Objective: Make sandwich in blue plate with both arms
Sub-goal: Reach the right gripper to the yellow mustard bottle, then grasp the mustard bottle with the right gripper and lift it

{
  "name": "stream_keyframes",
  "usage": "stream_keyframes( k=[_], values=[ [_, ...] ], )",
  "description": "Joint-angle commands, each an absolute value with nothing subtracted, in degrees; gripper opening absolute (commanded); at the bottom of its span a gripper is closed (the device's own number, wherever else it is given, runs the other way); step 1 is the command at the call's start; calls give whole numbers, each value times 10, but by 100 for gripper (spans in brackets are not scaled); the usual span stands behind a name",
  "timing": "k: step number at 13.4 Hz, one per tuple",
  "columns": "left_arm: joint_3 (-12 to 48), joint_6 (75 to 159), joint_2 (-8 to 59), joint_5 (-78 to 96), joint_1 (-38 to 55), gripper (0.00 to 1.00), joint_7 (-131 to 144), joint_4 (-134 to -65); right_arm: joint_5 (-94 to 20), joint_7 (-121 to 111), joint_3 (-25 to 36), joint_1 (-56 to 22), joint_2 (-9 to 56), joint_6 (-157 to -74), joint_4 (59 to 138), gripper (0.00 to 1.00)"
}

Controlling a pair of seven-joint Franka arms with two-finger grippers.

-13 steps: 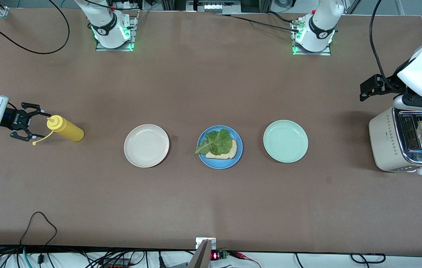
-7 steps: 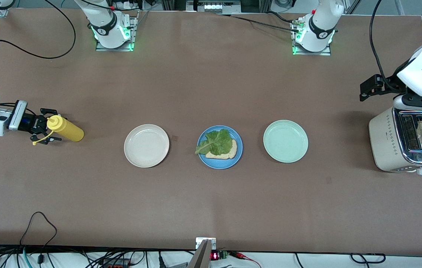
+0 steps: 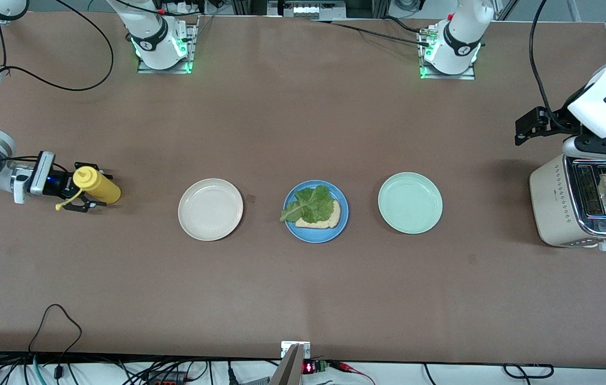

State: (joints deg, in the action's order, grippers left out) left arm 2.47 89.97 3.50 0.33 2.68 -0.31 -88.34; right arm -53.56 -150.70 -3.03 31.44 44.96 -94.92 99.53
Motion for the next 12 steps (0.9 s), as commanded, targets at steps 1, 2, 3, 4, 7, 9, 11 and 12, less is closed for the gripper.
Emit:
stream_keyframes(
  k=[1, 2, 3, 4, 7, 9, 11, 12],
  values=[
    [24, 888, 42, 7, 29, 100, -5, -867, -546, -1497, -32, 288, 437, -963, 987, 17],
    [24, 888, 42, 7, 29, 100, -5, -867, -546, -1473, -32, 276, 426, -981, 987, 4],
    [24, 888, 42, 7, 29, 100, -5, -866, -544, -1447, -32, 260, 414, -996, 987, 0],
    [24, 888, 42, 7, 29, 100, -5, -867, -536, -1419, -32, 234, 388, -1020, 987, 0],
    [24, 887, 42, 7, 29, 100, -5, -867, -466, -1282, -32, 141, 282, -1127, 1010, 0],
    [24, 887, 42, 7, 28, 100, -5, -867, -386, -1186, -32, 82, 247, -1171, 1018, 0],
    [24, 887, 42, 7, 27, 100, -5, -867, -336, -1123, -32, 34, 234, -1210, 1027, 0],
    [24, 887, 42, 7, 27, 100, -5, -867, -316, -1094, -32, 12, 233, -1227, 1027, 0]
  ],
)
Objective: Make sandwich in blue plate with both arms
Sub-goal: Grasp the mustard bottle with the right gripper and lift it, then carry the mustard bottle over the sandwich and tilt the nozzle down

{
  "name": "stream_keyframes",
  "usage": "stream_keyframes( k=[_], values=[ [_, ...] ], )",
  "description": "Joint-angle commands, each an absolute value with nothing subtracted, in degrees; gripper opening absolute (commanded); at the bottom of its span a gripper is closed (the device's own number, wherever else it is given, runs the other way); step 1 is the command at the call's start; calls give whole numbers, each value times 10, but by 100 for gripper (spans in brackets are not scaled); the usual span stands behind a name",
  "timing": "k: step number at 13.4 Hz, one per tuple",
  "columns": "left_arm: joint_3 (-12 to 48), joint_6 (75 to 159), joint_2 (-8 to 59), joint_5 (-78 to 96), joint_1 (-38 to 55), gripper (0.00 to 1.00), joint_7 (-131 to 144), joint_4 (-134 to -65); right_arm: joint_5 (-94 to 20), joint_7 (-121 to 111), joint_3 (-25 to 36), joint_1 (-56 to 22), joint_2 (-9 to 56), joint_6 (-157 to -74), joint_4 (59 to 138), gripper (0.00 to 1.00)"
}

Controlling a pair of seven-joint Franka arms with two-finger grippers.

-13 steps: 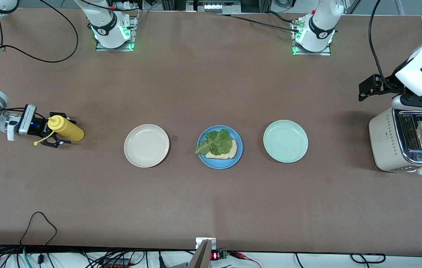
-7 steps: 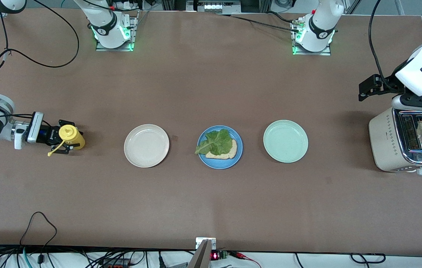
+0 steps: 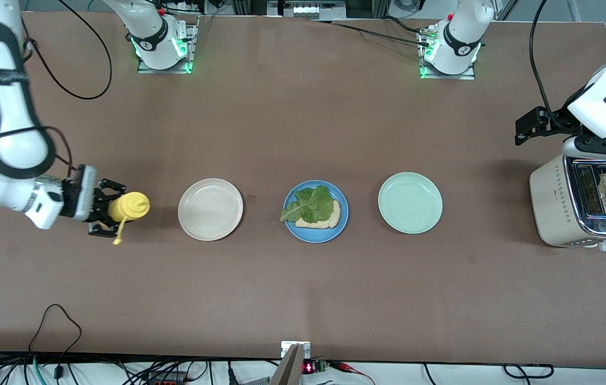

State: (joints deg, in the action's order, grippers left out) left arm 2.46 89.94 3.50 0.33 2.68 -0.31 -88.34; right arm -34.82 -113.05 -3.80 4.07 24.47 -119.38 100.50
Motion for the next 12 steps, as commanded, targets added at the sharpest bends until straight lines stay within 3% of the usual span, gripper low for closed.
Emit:
stream_keyframes(
  k=[1, 6, 12],
  values=[
    [23, 886, 42, 7, 26, 100, -5, -867, -298, -1058, -32, -10, 233, -1243, 1027, 0],
    [23, 885, 42, 7, 26, 100, -5, -867, -143, -786, -32, -146, 239, -1310, 1021, 0],
    [23, 885, 42, 8, 25, 100, -5, -867, 9, -553, -29, -270, 295, -1321, 978, 0]
  ],
)
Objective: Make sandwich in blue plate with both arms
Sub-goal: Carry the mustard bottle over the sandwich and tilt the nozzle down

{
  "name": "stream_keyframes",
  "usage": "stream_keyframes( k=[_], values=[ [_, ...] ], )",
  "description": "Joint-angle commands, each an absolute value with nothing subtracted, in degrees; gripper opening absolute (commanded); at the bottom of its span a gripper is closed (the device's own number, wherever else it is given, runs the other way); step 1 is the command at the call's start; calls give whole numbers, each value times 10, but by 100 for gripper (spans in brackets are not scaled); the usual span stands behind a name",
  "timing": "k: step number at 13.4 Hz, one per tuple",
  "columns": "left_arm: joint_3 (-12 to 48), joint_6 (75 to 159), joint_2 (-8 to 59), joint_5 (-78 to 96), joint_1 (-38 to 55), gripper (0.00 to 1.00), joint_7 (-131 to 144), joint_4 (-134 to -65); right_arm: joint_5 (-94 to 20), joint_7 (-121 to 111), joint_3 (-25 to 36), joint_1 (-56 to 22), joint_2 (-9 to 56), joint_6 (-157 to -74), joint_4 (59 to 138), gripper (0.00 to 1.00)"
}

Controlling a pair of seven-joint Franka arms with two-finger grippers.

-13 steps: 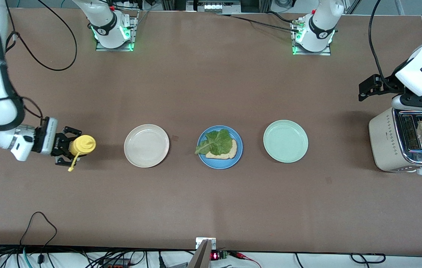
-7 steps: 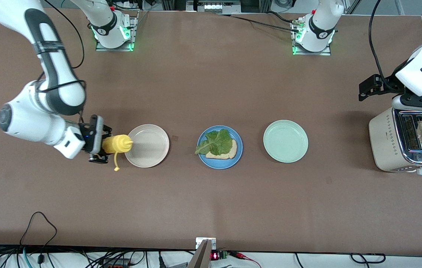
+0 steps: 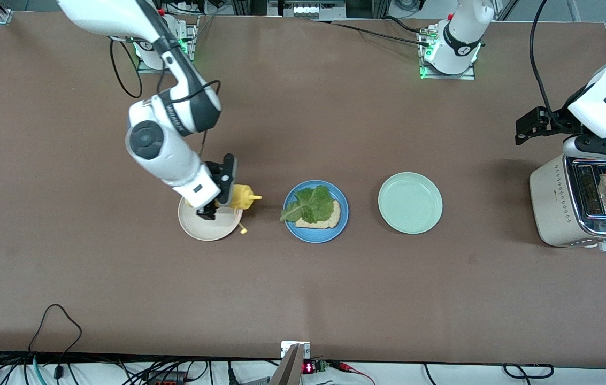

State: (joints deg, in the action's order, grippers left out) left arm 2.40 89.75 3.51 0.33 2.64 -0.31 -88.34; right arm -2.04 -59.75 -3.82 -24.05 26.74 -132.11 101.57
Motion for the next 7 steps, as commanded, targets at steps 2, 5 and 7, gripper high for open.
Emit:
stream_keyframes(
  k=[2, 5, 7],
  values=[
    [23, 885, 42, 7, 24, 100, -6, -867, 37, -513, -15, -310, 334, -1321, 946, 0],
    [23, 885, 42, 7, 25, 100, -6, -867, 73, -458, -14, -333, 366, -1321, 924, 0],
    [23, 885, 42, 7, 24, 100, -5, -867, 76, -452, -14, -334, 373, -1321, 919, 0]
  ],
)
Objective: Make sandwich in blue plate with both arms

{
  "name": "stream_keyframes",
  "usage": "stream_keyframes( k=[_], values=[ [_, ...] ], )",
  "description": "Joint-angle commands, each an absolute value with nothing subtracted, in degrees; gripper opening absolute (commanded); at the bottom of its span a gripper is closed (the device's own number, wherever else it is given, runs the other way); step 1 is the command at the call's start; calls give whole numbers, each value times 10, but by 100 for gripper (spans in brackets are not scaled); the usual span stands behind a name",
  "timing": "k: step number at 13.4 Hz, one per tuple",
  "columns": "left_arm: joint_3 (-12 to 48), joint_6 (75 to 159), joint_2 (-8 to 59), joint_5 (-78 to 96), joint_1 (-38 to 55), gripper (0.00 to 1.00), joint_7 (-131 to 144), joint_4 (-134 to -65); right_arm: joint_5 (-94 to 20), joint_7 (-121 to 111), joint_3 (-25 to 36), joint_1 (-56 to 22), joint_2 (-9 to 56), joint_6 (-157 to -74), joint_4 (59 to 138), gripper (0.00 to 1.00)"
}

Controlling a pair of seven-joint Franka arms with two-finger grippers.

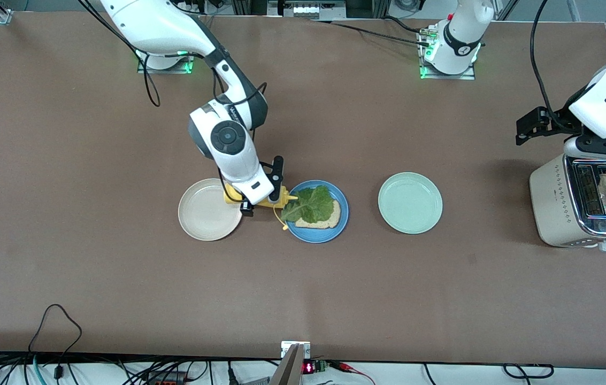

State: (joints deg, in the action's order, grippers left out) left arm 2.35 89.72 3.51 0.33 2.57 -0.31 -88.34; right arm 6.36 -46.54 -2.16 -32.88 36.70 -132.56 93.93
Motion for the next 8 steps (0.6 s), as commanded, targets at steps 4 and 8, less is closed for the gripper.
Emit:
stream_keyframes(
  k=[4, 8],
  values=[
    [23, 885, 42, 8, 24, 100, -1, -867, 71, -461, -15, -300, 365, -1319, 919, 0],
    [16, 816, 54, 8, 17, 100, -4, -866, 55, -526, -106, -152, 295, -1264, 940, 0]
  ],
)
